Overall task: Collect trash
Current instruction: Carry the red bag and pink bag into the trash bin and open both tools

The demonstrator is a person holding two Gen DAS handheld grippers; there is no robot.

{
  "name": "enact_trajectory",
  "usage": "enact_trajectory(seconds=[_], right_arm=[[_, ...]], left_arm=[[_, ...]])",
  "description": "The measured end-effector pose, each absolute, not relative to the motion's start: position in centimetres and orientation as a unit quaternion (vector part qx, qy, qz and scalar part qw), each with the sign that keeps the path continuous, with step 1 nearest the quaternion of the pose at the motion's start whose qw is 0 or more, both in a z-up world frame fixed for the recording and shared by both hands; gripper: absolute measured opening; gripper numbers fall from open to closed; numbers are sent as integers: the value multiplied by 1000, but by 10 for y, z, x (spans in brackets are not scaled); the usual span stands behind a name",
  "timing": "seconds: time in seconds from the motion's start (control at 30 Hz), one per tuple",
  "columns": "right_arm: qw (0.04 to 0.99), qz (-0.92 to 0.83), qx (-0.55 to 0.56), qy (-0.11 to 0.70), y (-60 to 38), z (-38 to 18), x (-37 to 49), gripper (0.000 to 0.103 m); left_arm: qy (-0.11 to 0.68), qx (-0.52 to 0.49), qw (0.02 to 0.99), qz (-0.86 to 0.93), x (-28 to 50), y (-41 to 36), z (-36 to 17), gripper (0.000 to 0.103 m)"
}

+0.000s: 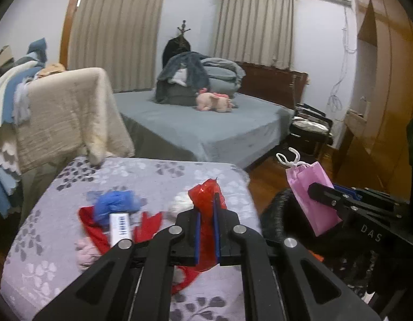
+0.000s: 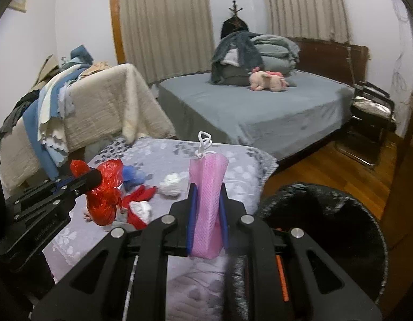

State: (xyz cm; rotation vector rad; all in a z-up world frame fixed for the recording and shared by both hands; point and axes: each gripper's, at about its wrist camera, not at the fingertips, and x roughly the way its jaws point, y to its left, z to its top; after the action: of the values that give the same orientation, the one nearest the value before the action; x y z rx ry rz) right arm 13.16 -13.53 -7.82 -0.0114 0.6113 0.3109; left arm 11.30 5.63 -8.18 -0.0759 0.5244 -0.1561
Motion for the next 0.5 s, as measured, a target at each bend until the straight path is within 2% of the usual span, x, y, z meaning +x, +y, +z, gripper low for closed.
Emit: enact_trajectory(seconds=[0.5], right_arm=[[951, 35, 12, 307, -244, -88, 118, 15]], left_arm=[[264, -14, 944, -196, 132, -54, -85, 8]])
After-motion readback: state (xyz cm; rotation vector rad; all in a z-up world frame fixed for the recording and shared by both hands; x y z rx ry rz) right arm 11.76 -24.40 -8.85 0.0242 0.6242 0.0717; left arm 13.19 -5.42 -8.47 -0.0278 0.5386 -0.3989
